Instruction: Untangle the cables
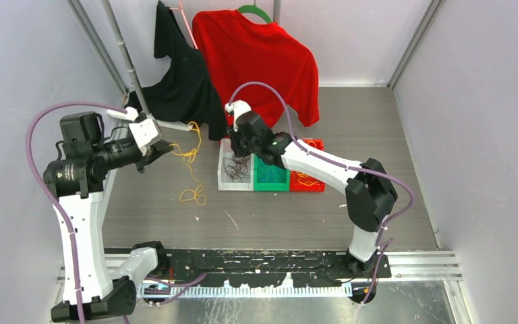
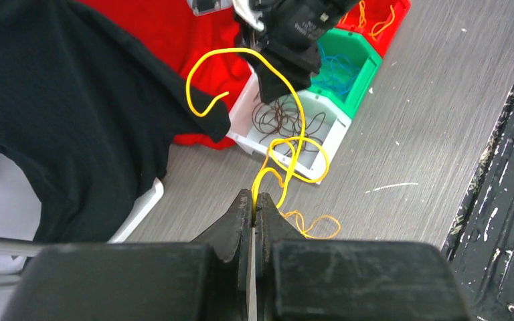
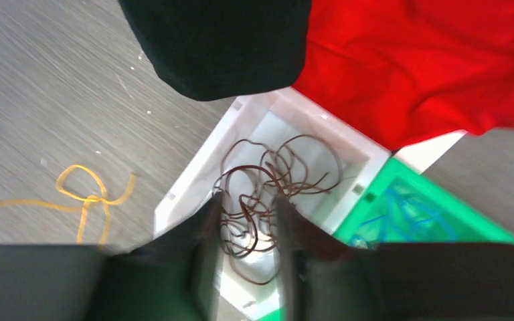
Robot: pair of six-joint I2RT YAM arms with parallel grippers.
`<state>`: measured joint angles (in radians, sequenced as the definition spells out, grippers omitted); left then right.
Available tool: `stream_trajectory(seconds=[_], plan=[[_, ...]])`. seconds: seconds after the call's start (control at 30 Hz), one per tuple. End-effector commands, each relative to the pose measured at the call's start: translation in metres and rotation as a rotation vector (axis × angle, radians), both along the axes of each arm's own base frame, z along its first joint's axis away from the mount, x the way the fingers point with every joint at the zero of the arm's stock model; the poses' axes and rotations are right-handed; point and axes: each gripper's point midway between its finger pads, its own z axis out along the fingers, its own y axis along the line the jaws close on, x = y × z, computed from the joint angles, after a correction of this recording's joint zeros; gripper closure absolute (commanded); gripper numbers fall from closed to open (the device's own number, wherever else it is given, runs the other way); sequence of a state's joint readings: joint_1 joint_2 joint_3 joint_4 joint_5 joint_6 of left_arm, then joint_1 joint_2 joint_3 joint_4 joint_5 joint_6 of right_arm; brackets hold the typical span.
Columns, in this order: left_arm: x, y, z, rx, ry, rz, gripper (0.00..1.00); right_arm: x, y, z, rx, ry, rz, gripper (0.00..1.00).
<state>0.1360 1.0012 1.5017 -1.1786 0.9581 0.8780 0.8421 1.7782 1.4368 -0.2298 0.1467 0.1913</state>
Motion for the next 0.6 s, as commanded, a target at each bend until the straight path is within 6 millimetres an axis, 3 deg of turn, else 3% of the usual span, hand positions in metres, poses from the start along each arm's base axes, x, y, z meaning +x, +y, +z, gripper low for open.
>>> stream_trajectory(seconds=[0.0, 0.1, 0.23, 0.37, 0.57], plan=[[-0.015, -0.016, 0.036, -0.079, -0.093, -0.057, 1.0, 0.004, 0.013, 0.037, 0.106, -0.037, 0.016, 0.41], [-0.02, -0.019, 0.046, -0.096, -0.113, -0.075, 1.0, -0.006, 0.012, 0.061, 0.169, -0.074, 0.051, 0.28], [-0.025, -0.025, 0.058, -0.135, -0.13, -0.088, 1.0, -0.018, 0.002, 0.098, 0.253, -0.163, 0.078, 0.21], [-0.031, -0.028, 0.068, -0.161, -0.147, -0.094, 1.0, -0.033, -0.008, 0.113, 0.285, -0.186, 0.106, 0.16], [-0.042, -0.034, 0.086, -0.216, -0.162, -0.114, 1.0, -0.103, 0.001, 0.124, 0.448, -0.212, 0.437, 0.12]])
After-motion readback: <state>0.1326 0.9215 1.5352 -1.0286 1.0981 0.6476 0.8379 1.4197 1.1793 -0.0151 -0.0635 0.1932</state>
